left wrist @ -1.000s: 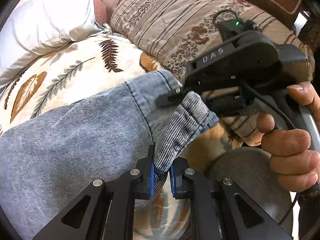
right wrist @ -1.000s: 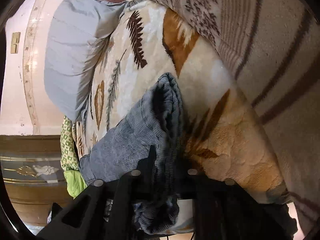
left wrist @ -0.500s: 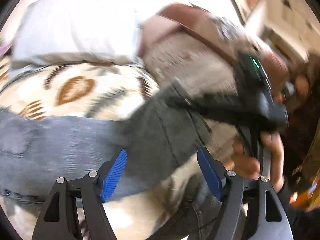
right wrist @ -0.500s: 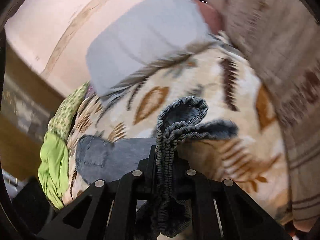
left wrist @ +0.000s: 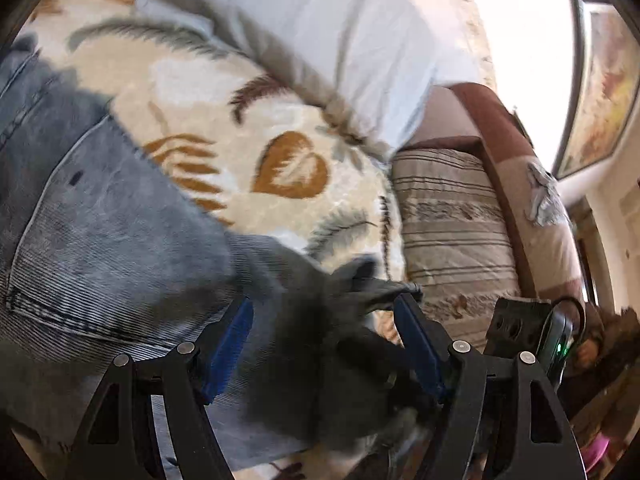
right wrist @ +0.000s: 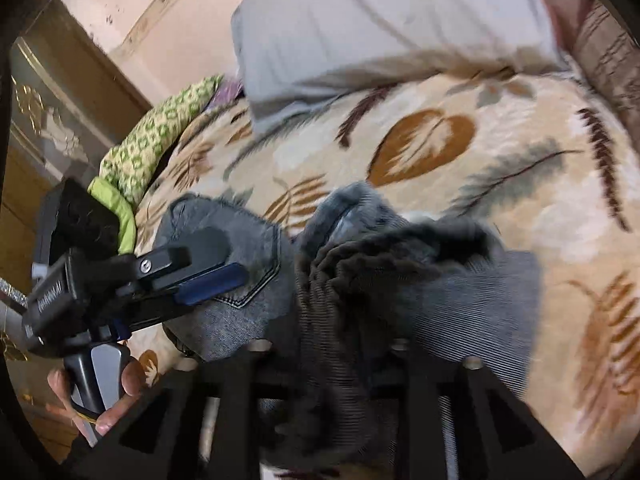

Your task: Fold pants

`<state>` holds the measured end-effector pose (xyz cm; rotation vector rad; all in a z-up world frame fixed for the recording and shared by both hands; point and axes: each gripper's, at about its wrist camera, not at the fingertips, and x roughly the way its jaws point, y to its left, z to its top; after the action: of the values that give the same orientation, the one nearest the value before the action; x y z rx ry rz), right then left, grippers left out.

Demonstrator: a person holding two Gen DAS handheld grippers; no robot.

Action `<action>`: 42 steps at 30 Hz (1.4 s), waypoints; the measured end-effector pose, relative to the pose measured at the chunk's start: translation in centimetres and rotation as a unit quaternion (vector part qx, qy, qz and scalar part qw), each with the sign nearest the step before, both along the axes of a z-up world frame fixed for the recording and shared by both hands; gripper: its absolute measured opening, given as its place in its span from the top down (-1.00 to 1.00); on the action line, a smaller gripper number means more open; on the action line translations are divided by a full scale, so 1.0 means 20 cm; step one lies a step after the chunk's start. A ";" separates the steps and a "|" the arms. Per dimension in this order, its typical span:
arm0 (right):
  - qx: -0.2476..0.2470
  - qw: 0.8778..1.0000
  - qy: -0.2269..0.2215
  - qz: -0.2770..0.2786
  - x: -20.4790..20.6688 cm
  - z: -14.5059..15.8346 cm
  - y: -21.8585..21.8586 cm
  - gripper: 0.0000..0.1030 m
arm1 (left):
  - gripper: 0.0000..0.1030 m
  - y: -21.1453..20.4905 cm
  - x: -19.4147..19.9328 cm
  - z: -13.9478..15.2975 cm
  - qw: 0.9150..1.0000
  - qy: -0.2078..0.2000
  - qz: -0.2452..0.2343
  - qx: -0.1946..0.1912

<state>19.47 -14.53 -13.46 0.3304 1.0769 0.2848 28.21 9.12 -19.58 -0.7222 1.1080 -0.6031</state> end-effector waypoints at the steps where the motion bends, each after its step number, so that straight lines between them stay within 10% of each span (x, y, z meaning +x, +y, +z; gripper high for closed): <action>1: -0.001 1.000 0.008 0.005 0.01 -0.04 0.02 -0.11 | -0.39 0.00 0.02 -0.03 1.000 0.003 0.002 0.008; 16: -0.044 0.998 -0.013 -0.048 0.11 0.01 -0.28 -0.11 | -0.37 -0.35 -0.13 -0.09 0.986 0.047 -0.084 0.139; 20: -0.039 0.999 0.019 -0.012 0.26 -0.09 -0.21 0.93 | 0.41 -0.45 -0.12 -0.13 0.975 0.042 -0.092 0.199; 26: -0.049 0.998 0.033 -0.006 0.25 -0.09 -0.13 1.00 | 0.63 -0.45 -0.18 0.03 0.981 0.019 -0.088 0.172; 29: -0.048 0.998 0.043 -0.003 0.24 -0.12 -0.11 1.00 | 0.61 -0.45 -0.12 -0.13 0.978 0.065 -0.081 0.179; 35: -0.033 0.997 0.071 -0.011 0.25 -0.22 -0.11 0.88 | 0.61 -0.46 -0.10 -0.03 0.981 0.025 -0.069 0.178; 42: 0.028 0.998 0.001 -0.053 -0.11 0.08 -0.17 -0.23 | 0.37 -0.47 -0.06 -0.01 0.982 0.017 -0.066 0.174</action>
<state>17.27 -18.02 -11.95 0.4376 1.0500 0.2203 27.03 -0.37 -19.75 -0.3603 1.2611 -0.4910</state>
